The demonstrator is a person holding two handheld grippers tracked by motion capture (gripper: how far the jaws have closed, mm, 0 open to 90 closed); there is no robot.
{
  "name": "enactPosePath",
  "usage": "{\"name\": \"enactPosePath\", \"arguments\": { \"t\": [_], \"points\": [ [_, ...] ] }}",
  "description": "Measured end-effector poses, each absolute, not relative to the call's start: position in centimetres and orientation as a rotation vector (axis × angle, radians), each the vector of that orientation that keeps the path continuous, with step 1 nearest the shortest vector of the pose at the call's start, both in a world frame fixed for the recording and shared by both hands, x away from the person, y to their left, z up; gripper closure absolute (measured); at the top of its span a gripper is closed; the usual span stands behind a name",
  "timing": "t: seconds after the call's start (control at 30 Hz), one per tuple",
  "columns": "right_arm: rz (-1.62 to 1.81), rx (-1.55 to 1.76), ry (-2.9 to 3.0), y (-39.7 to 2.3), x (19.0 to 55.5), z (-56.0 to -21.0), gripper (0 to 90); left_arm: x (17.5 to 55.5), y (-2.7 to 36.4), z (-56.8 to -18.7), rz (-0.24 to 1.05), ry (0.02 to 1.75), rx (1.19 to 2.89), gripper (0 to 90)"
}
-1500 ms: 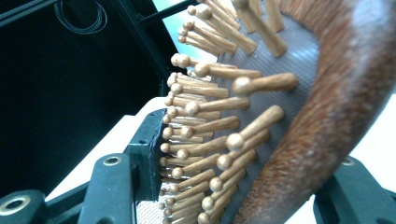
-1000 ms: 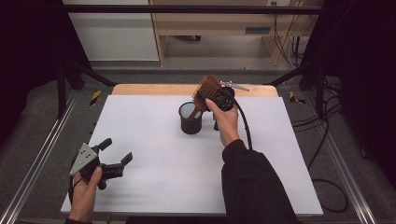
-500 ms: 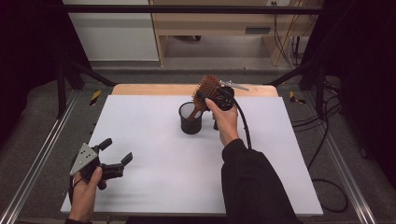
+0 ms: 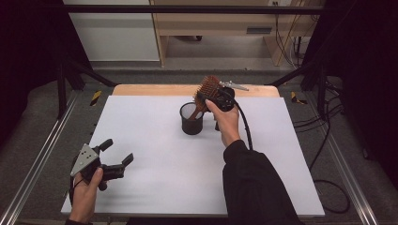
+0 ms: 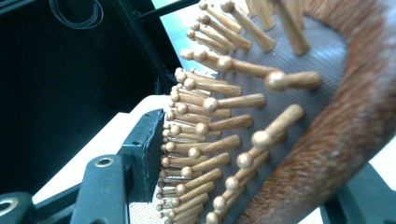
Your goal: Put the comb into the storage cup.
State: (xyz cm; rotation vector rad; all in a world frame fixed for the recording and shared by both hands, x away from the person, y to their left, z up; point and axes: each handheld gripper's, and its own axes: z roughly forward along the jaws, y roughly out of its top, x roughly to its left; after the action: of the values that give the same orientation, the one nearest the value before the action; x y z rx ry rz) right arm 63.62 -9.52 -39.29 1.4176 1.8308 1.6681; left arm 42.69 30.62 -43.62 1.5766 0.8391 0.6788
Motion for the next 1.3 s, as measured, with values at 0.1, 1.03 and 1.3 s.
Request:
{"name": "enactPosePath", "arguments": {
  "t": [0.1,1.03,1.3],
  "points": [
    [1.659,1.411,1.832,-9.43,63.60,-39.29,38.8,42.70,30.64,-43.62,0.679,0.840,1.576,1.4],
    [1.556,1.349,1.862,-9.12,63.52,-38.94,25.2,42.69,30.66,-43.61,0.680,0.841,1.575,1.4],
    [1.539,1.334,1.872,-9.02,63.47,-38.96,22.4,42.70,30.66,-43.62,0.679,0.842,1.576,1.3]
  ]
}}
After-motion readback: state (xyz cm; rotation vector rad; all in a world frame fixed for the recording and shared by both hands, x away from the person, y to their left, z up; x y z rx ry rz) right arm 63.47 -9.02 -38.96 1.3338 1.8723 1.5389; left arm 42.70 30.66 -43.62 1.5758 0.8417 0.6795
